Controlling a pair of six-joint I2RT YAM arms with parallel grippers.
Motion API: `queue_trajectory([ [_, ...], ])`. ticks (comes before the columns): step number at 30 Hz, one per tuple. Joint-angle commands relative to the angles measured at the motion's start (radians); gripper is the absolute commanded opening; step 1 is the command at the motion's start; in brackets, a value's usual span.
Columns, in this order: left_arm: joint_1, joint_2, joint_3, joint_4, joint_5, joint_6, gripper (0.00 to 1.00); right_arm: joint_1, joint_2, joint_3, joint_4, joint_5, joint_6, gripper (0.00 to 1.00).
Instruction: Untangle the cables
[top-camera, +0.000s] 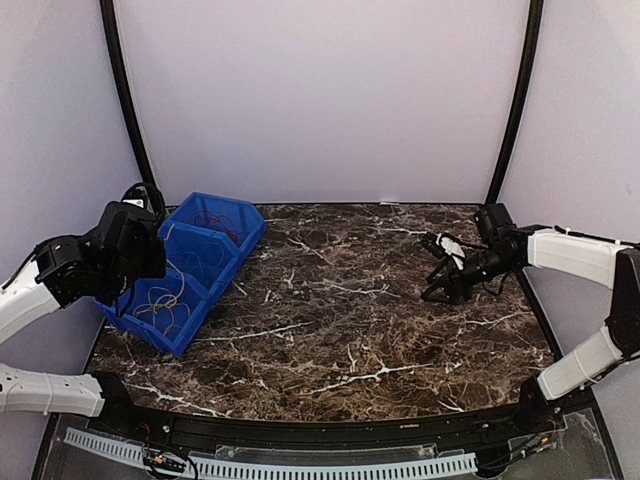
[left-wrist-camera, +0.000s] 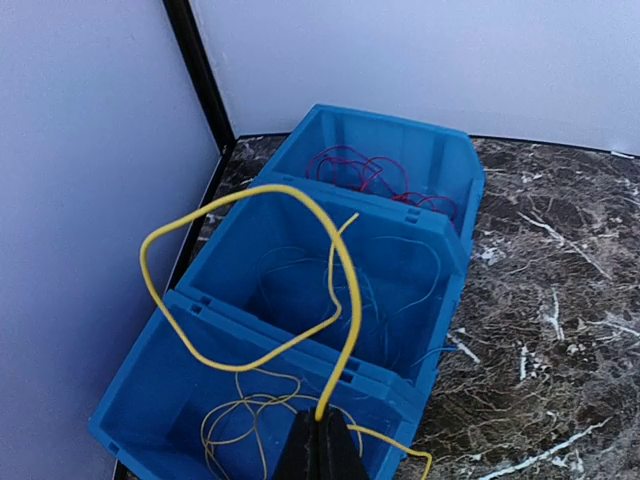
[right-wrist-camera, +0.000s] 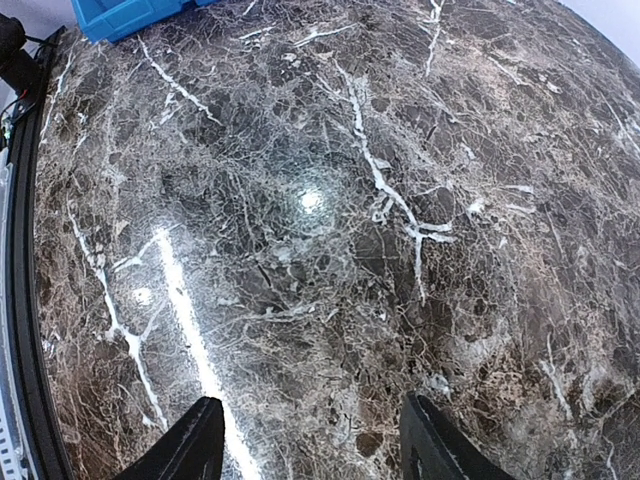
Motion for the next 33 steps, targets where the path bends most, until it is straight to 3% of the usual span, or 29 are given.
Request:
queue_trajectory([
  [1,0.132,-0.022,-0.070,-0.050,0.060,-0.071,0.00,-0.002,-0.018,-0.013,0.012,0.000,-0.014,0.62],
  [12,0.427,0.056,-0.184,0.083,0.345,-0.050,0.00,-0.001,-0.009,-0.017,-0.005,-0.002,-0.026,0.62],
  [21,0.456,0.133,-0.222,0.105,0.436,-0.173,0.00,-0.002,0.020,-0.010,-0.023,-0.005,-0.037,0.62],
  [25,0.456,-0.021,-0.212,0.092,0.407,-0.229,0.00,-0.001,0.030,-0.009,-0.027,-0.009,-0.041,0.62],
  [29,0.456,-0.195,-0.204,0.117,0.351,-0.171,0.00,0.000,0.042,-0.002,-0.032,-0.016,-0.043,0.62],
  [33,0.456,-0.217,-0.146,0.063,0.336,-0.149,0.00,0.000,0.057,0.001,-0.037,-0.018,-0.048,0.62],
])
